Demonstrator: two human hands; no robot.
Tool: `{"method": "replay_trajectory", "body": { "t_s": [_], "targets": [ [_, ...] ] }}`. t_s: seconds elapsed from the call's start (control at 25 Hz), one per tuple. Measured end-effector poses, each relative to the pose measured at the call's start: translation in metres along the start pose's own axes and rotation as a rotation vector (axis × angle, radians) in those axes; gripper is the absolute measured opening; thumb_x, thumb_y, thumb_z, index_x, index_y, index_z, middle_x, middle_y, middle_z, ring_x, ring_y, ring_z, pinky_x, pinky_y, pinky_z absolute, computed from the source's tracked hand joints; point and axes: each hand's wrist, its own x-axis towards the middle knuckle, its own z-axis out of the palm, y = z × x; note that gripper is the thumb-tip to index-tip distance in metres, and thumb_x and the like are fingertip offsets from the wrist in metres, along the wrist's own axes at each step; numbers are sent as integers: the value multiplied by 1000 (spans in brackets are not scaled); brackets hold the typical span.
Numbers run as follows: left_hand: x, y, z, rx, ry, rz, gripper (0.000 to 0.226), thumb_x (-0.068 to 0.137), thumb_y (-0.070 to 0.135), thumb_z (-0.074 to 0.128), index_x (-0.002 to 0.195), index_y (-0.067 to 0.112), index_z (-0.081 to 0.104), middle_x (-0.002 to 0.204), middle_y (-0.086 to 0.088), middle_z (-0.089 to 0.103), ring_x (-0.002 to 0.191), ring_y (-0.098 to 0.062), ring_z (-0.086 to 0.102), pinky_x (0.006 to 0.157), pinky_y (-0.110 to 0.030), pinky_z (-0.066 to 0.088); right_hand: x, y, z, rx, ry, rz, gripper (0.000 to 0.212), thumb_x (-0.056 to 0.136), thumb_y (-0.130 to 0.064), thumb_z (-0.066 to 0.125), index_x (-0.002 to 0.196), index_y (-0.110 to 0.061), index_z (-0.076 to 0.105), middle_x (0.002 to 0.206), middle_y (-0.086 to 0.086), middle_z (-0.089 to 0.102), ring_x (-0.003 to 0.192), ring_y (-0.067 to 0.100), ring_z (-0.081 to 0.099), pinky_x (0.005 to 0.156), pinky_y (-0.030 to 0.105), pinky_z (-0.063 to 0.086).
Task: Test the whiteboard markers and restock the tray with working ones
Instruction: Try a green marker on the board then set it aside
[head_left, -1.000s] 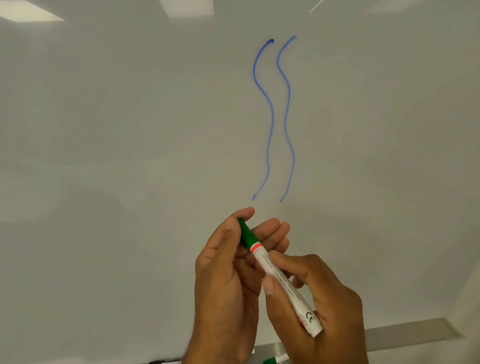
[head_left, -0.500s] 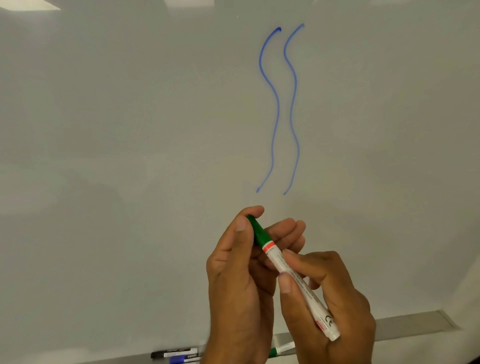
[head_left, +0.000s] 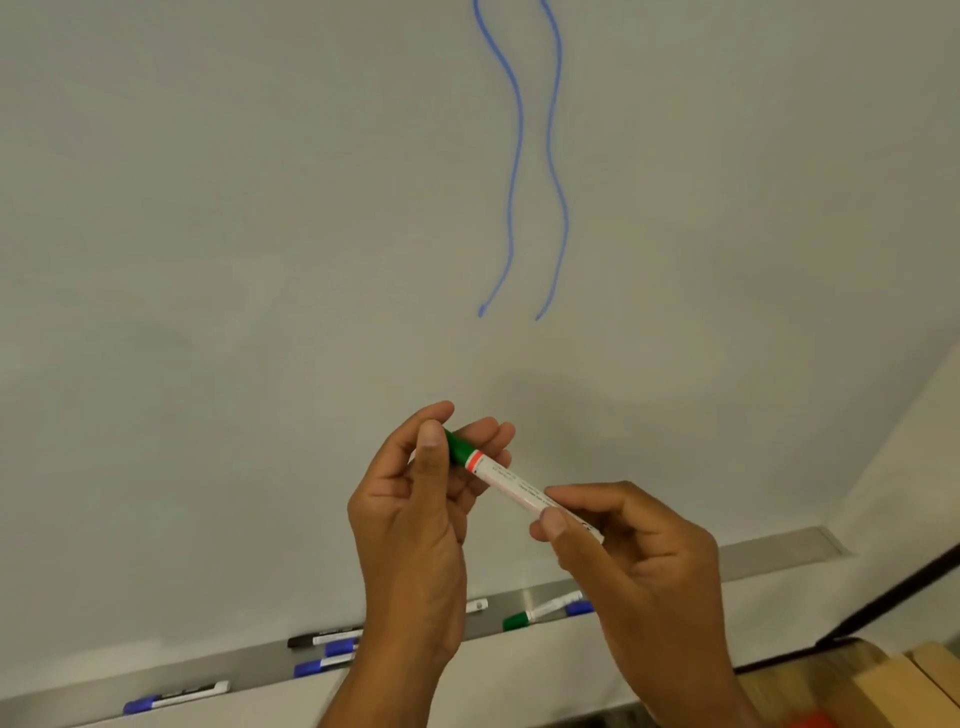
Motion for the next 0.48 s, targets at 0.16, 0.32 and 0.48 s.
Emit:
{"method": "replay_trajectory", "body": {
  "t_s": [0.16,0.32,0.48],
  "targets": [
    [-9,-25,-17,117,3,-36,29,98,37,62,119,24,77,108,-12,82,102,-33,80,86,-34,65,-11,26,-8,-47,-136,155,21,81,-51,68,97,-39,75,87,-16,77,87,13,73,73,22,61],
    [-31,-65,-42,255,-38,-125,31,100,33,64,127,20,74,106,-9,83,101,-29,80,89,-35,65,-37,71,-18,-180,-382,307,14,90,-41,69,100,-35,74,86,-15,74,82,9,70,72,21,59],
    [-71,-127,-81,360,-85,-359,26,105,18,62,129,16,72,108,-8,83,104,-23,80,87,-33,65,-90,139,-27,-344,-510,512,12,89,-39,71,95,-30,72,83,-14,71,78,2,68,70,16,56]
  ]
}}
